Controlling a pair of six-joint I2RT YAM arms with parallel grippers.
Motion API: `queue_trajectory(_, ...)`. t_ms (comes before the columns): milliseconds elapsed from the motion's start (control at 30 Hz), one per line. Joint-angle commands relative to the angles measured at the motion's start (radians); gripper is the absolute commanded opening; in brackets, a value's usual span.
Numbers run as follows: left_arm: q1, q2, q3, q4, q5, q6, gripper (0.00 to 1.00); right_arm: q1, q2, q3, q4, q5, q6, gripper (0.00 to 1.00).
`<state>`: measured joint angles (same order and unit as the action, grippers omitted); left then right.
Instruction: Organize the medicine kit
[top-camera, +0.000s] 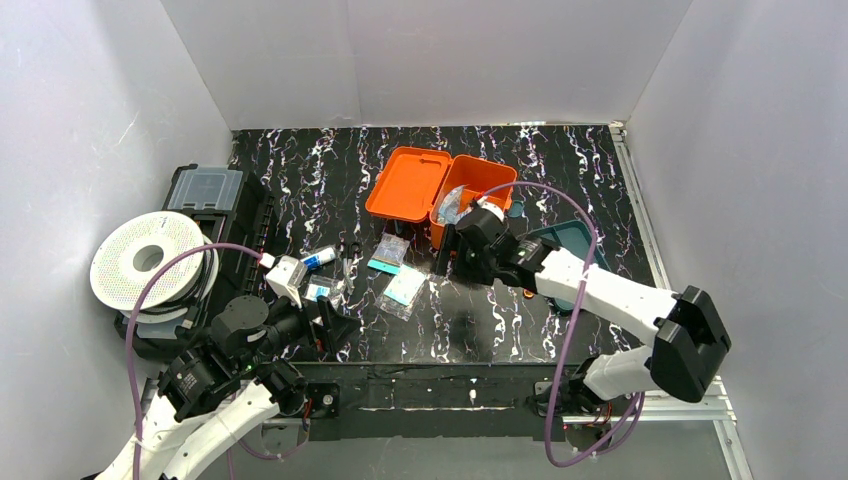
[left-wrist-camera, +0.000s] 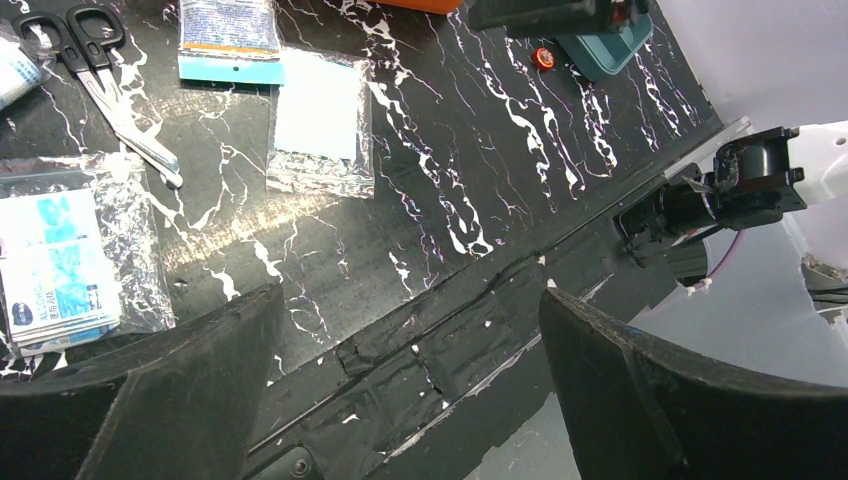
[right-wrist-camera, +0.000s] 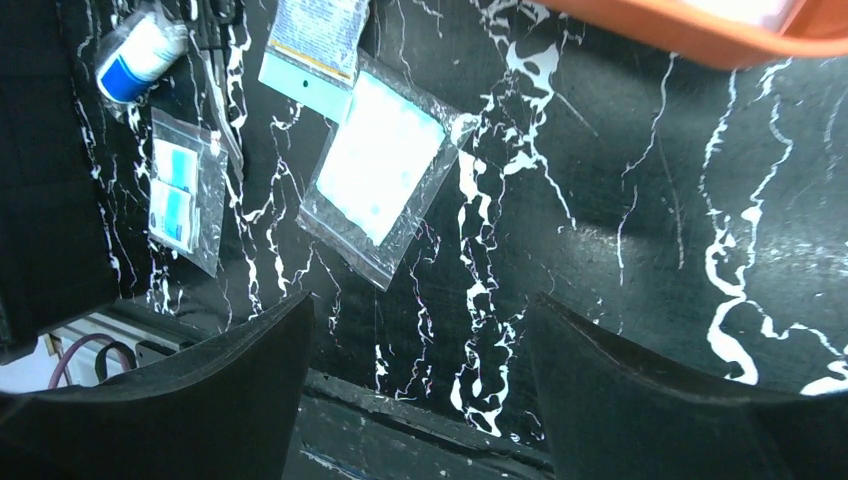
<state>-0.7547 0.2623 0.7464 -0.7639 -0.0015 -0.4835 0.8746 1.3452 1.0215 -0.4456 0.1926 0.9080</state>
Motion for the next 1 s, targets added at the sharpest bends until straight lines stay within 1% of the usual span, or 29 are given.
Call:
queue_trajectory(0, 0.000, 0.012, -0.001, -0.004, -0.020, 0.000, 1.00, 0.041, 0.051, -0.018, 0.104, 0.005, 0.073, 0.84)
queue_trajectory(133, -0.001, 0.009, -0.001, -0.005, -0.021, -0.001, 0.99, 0.076, 0.127, 0.019, 0.112, 0.026, 0.093, 0.85)
queue_trajectory(267, 0.000, 0.006, 0.000, -0.005, -0.023, -0.001, 0.99, 0.111, 0.212, 0.091, 0.117, 0.045, 0.091, 0.85)
queue_trajectory(433, 0.000, -0.001, -0.001, -0.006, -0.024, -0.001, 1.00, 0.124, 0.304, 0.163, 0.109, 0.080, 0.098, 0.85)
queue_trajectory(967, -0.001, -0.017, -0.001, -0.002, -0.013, 0.000, 1.00, 0.140, 0.447, 0.193, 0.060, 0.052, 0.242, 0.86)
